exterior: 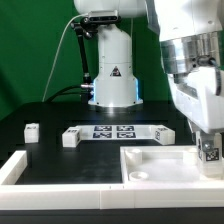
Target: Assemble one leg
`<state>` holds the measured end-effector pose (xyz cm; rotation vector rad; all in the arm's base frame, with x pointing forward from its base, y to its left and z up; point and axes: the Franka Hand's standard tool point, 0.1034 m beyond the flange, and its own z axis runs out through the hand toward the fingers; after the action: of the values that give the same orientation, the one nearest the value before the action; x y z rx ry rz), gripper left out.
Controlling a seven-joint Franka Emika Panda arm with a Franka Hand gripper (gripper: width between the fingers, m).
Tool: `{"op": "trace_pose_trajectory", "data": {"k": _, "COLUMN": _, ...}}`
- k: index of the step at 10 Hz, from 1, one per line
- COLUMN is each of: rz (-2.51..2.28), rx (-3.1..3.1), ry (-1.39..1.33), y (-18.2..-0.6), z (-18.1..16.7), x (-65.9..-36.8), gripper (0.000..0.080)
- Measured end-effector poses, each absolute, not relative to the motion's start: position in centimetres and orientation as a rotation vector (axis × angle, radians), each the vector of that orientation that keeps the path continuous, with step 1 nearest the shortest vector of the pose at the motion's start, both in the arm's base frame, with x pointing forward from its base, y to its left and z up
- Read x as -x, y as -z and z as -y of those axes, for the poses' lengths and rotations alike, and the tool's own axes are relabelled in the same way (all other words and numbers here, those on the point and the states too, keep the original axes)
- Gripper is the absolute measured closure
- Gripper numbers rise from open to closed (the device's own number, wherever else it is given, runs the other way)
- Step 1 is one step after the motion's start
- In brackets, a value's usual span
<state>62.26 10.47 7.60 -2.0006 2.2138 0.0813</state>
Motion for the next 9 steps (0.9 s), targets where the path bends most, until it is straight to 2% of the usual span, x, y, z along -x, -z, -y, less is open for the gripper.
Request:
{"op": "trace_pose_trajectory", "data": {"k": 6, "rz": -2.421, "rx": 1.721, "ry": -0.159, "y": -7.56, "z": -10.55, "x": -62.14, "gripper": 0.0509}}
{"op": "trace_pose_trajectory", "data": {"k": 7, "rz": -2.381, "rx": 1.772, "ry": -0.153, "y": -7.54, "z": -10.55, "x": -62.13, "gripper": 0.031}}
{"op": "trace_pose_trajectory", "data": {"k": 8, "rz": -2.35, "rx": 1.81, "ry": -0.149, "y": -7.56, "z": -10.52, "x": -62.15, "gripper": 0.031}}
{"op": "trace_pose_trajectory", "data": {"k": 9, "rz": -2.269, "rx": 1.908, "ry": -0.144, "y": -7.59, "z": -10.55, "x": -62.13, "gripper": 0.0178}}
